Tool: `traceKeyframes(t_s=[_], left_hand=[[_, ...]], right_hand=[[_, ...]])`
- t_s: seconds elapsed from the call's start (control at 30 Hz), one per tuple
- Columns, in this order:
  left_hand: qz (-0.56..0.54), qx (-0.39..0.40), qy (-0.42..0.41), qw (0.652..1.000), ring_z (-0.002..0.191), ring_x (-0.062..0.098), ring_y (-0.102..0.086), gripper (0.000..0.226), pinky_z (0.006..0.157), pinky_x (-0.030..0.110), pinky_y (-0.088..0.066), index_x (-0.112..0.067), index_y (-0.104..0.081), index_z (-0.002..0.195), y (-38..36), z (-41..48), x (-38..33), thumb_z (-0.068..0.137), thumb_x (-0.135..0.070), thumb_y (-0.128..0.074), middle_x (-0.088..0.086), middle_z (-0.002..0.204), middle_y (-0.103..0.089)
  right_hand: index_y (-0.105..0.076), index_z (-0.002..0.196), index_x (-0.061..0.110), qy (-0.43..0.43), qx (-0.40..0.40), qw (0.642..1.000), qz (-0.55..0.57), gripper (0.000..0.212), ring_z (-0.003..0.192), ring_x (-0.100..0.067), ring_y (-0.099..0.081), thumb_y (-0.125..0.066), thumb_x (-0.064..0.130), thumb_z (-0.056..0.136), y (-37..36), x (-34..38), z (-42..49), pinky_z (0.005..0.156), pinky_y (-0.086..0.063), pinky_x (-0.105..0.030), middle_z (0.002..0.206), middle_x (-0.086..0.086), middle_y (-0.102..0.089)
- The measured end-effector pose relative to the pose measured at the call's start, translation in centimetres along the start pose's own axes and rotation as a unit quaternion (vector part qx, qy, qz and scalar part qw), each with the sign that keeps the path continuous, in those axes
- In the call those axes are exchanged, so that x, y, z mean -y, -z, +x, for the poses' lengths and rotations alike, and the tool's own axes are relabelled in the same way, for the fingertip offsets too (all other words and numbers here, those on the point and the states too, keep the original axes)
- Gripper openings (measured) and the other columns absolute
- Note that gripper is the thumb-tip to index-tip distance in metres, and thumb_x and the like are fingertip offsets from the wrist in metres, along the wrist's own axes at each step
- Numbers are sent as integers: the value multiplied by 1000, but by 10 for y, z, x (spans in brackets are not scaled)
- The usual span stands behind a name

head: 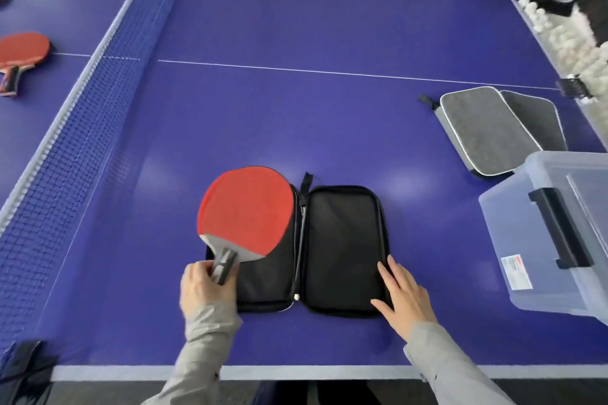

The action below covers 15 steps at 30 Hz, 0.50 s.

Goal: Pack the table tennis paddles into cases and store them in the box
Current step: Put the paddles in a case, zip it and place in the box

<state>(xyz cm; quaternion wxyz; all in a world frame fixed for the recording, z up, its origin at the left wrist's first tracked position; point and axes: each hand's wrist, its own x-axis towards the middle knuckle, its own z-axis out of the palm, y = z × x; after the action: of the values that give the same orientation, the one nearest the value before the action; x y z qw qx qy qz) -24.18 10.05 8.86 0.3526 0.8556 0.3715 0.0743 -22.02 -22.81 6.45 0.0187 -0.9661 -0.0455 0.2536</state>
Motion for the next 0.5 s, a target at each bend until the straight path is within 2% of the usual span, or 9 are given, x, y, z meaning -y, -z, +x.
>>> traceKeyframes(t_s=[0.13, 0.3, 0.37, 0.43, 0.5], left_hand=[[-16, 44, -8, 999, 84, 30, -53, 31, 72, 36, -39, -5, -57, 78, -62, -56, -46, 71, -25, -80, 6, 82, -53], [-18, 69, 31, 997, 89, 26, -53, 34, 72, 37, -43, -7, -58, 86, -117, -106, -72, 73, -32, -78, 3, 87, -55], [-10, 67, 45, 997, 92, 25, -53, 34, 74, 35, -42, -8, -58, 89, -133, -118, -77, 74, -33, -77, 3, 91, -56], [0, 63, 59, 996, 94, 25, -53, 35, 75, 34, -42, -8, -58, 92, -146, -125, -79, 75, -33, -75, 4, 93, -57], [7, 53, 72, 996, 96, 25, -51, 35, 74, 33, -41, -8, -58, 93, -157, -129, -79, 75, -32, -75, 5, 95, -57]], right_hand=[[0, 151, 28, 6, -8, 1000, 10, 72, 148, -15, 1, -38, 52, 95, -4, -3, 0, 111, -25, -33, 160, 5, 12], [-5, 152, 26, 29, -22, 999, 11, 71, 148, -17, -5, -38, 53, 95, -11, -9, 1, 112, -23, -36, 161, 2, 4], [-24, 150, 23, 40, -50, 998, 16, 72, 145, -21, -23, -52, 50, 89, -10, -11, 0, 107, -33, -40, 159, -3, -16], [-53, 135, 17, 53, -94, 994, 19, 73, 128, -25, -51, -76, 47, 72, -11, -14, -1, 90, -50, -41, 145, -6, -47], [-63, 124, 16, 62, -121, 991, 21, 73, 117, -24, -61, -84, 46, 60, -14, -17, -2, 79, -55, -40, 133, -7, -59]])
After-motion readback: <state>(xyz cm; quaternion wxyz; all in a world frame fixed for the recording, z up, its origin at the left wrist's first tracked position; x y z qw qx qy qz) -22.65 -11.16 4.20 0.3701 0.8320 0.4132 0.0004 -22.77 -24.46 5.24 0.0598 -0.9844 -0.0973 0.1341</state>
